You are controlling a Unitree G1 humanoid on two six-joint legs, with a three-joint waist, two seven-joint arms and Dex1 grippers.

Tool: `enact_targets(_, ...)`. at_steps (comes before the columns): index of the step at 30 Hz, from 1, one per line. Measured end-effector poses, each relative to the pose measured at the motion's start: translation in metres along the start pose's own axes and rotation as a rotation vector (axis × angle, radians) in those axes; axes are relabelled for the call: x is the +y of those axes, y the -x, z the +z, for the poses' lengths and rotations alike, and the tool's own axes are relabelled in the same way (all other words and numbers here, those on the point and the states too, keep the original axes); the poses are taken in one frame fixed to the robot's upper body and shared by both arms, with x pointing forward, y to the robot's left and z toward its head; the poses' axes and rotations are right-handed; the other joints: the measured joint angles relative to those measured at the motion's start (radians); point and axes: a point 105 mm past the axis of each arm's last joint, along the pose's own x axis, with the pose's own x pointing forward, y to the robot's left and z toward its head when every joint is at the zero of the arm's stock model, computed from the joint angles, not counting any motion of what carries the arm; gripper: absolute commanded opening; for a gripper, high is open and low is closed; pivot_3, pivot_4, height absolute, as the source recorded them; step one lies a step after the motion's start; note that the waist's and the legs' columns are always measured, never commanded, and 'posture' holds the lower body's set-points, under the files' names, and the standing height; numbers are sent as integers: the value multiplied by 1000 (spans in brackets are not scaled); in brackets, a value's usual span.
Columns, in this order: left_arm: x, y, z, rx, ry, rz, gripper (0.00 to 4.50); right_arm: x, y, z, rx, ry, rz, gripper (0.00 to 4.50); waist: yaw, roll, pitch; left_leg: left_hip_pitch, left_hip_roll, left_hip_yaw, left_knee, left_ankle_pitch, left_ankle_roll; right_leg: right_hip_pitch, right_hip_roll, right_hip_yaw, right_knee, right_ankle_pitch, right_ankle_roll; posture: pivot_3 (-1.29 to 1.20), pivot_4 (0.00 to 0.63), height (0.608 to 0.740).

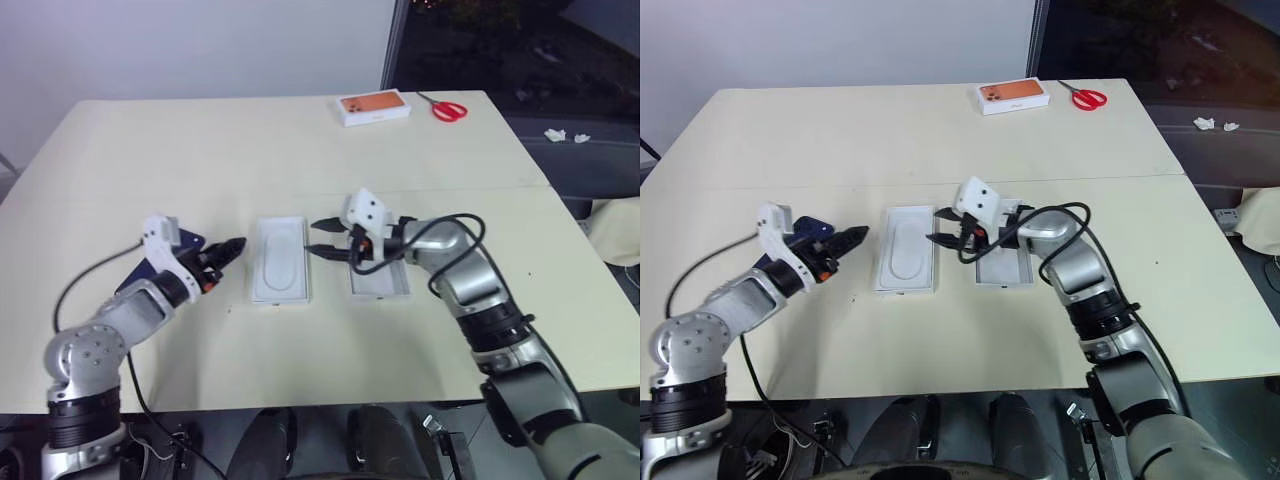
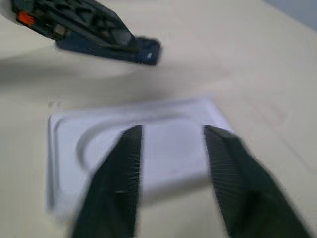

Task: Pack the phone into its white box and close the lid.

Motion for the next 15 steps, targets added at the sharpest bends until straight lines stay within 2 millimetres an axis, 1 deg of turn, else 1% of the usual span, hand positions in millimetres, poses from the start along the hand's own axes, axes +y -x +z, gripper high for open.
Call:
enact_targets(1, 2, 3, 4, -19, -35, -7, 2491, 3, -7, 0, 7, 9, -2, 81, 0, 0, 0, 0, 0, 0, 0, 0, 0, 0, 0, 0, 0, 0, 0, 0, 150, 740)
enact_targets(2, 5, 6, 8, -41, -62, -11, 2491, 7, -14, 0, 11, 15, -1, 26, 0, 0, 0, 0, 0, 0, 0, 0, 0, 0, -1, 0, 0, 0, 0, 0, 150, 740)
enact_targets(6, 13, 15, 15, -73, -138, -15, 2491, 22, -41, 0, 40, 51, 9, 26, 1, 0, 0, 0, 0, 0, 0, 0, 0, 0, -1, 0, -1, 0, 0, 0, 150, 740)
enact_targets(9, 15, 18, 15, -87, -169, -10, 2491, 24, -58, -3, 87, 82, -5, 26, 0, 0, 0, 0, 0, 0, 0, -1, 1, -1, -1, 0, -1, 0, 0, 0, 150, 740)
enact_targets(11, 19, 20, 13, -79, -179, 7, 2491, 22, -63, -11, 133, 112, -21, 26, 0, 0, 0, 0, 0, 0, 0, -1, 1, -2, -1, -1, 0, 0, 0, 0, 150, 740)
enact_targets(15, 21, 21, 9, -81, -185, 23, 2491, 26, -68, -24, 189, 148, -8, 26, -2, 0, 0, 0, 0, 0, -1, -1, 1, -2, -1, 0, 0, 0, 0, 0, 150, 740)
